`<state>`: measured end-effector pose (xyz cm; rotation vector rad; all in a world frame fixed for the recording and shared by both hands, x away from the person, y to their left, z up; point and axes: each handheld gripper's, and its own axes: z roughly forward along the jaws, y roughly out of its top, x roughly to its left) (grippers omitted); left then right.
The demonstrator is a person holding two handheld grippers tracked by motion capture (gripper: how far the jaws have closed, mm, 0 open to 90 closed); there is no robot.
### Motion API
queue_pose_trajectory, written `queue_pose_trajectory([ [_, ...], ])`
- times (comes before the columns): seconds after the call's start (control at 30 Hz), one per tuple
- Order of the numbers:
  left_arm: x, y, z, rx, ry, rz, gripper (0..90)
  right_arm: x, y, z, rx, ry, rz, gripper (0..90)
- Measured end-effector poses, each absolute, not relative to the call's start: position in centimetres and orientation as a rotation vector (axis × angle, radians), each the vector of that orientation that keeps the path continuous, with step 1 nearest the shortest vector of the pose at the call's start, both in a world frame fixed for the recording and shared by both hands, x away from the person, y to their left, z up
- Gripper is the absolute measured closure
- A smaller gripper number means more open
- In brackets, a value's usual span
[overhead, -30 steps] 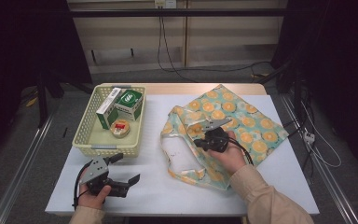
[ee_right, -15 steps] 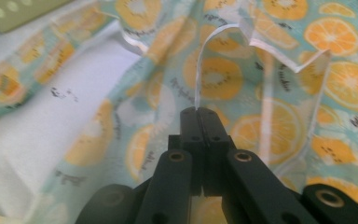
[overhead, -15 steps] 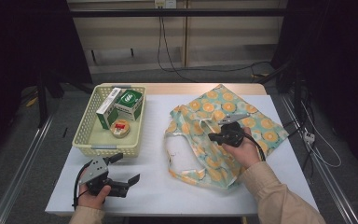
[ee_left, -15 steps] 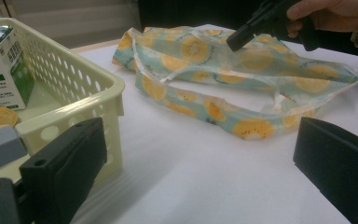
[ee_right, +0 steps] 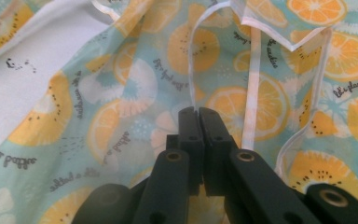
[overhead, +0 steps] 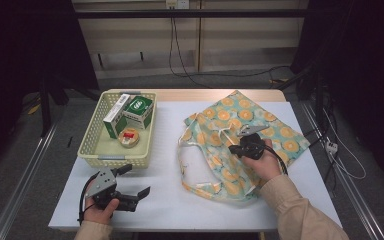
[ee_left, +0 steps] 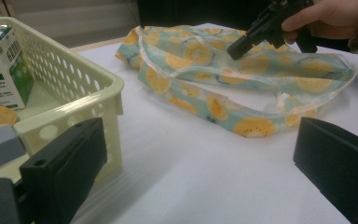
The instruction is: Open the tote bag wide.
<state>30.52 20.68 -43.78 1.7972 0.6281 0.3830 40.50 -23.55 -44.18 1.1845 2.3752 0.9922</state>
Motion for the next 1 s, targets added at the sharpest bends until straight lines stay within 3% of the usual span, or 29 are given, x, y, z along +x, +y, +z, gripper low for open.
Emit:
queue_pose_trajectory([
  [0.2,30.6,20.7,-43.8,1.801,0.625,0.389,2.5,40.3,-23.3,-44.4,1.16,2.373,0.955,77.7],
  [0.53,30.5,20.6,-43.8,1.794,0.631,0.383,2.5,39.4,-21.6,-42.7,1.085,2.321,1.019,49.9],
  [0.6,30.5,20.6,-43.8,1.795,0.63,0.382,2.5,39.1,-21.1,-42.2,1.059,2.33,1.036,50.5],
  [0.8,30.5,20.6,-43.7,1.798,0.628,0.384,2.6,38.7,-20.0,-42.7,0.975,2.402,1.001,66.6],
  [1.0,30.5,20.6,-43.8,1.795,0.629,0.382,2.5,38.8,-19.3,-44.4,0.977,2.468,0.955,62.7],
])
